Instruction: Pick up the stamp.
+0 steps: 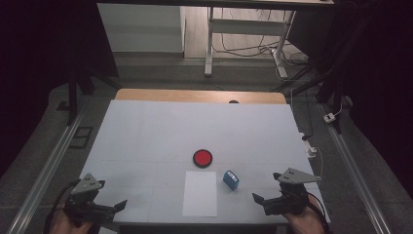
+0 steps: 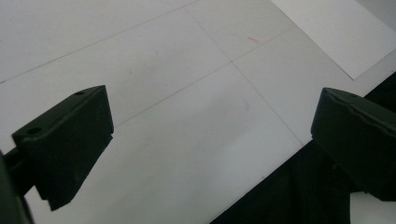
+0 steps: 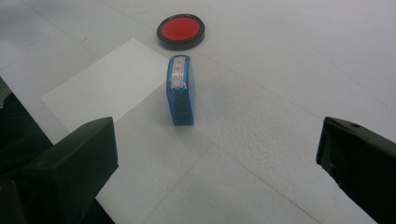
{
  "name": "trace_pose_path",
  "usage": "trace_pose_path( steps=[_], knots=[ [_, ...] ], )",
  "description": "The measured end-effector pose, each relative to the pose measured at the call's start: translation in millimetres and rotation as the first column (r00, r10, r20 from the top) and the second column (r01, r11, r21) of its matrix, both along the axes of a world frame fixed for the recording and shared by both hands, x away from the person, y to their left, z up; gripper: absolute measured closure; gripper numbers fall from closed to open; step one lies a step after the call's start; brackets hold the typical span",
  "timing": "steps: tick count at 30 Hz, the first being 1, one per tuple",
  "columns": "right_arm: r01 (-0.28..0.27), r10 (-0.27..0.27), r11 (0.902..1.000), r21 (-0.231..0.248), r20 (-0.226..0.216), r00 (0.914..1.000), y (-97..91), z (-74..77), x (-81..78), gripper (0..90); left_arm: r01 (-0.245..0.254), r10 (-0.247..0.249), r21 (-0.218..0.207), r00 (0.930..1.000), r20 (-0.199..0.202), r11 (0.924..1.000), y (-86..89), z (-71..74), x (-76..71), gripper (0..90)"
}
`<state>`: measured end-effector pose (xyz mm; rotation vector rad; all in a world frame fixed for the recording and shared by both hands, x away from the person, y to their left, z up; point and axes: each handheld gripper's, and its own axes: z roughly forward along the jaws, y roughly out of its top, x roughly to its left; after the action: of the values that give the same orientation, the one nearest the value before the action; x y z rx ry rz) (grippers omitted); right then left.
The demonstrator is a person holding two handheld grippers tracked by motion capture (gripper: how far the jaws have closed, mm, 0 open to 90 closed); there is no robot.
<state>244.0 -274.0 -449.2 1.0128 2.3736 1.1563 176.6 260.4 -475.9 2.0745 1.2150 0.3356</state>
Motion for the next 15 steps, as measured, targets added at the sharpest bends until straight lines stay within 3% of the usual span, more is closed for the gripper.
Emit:
trace_pose_path(
  steps=[9,15],
  knots=[
    [-0.028,0.028,0.9996,0.0,0.002,0.9996,8.3,-0.5,2.9,0.0,0.047,-0.047,-0.029,0.9989,0.0,0.9985,-4.2,0.8,2.6,0.0],
    [-0.052,0.052,0.9984,-0.021,-0.013,0.9986,19.1,-1.7,6.2,0.0,0.051,-0.051,-0.03,0.9987,-0.002,0.9983,-4.6,-0.8,2.7,0.2]
  ],
)
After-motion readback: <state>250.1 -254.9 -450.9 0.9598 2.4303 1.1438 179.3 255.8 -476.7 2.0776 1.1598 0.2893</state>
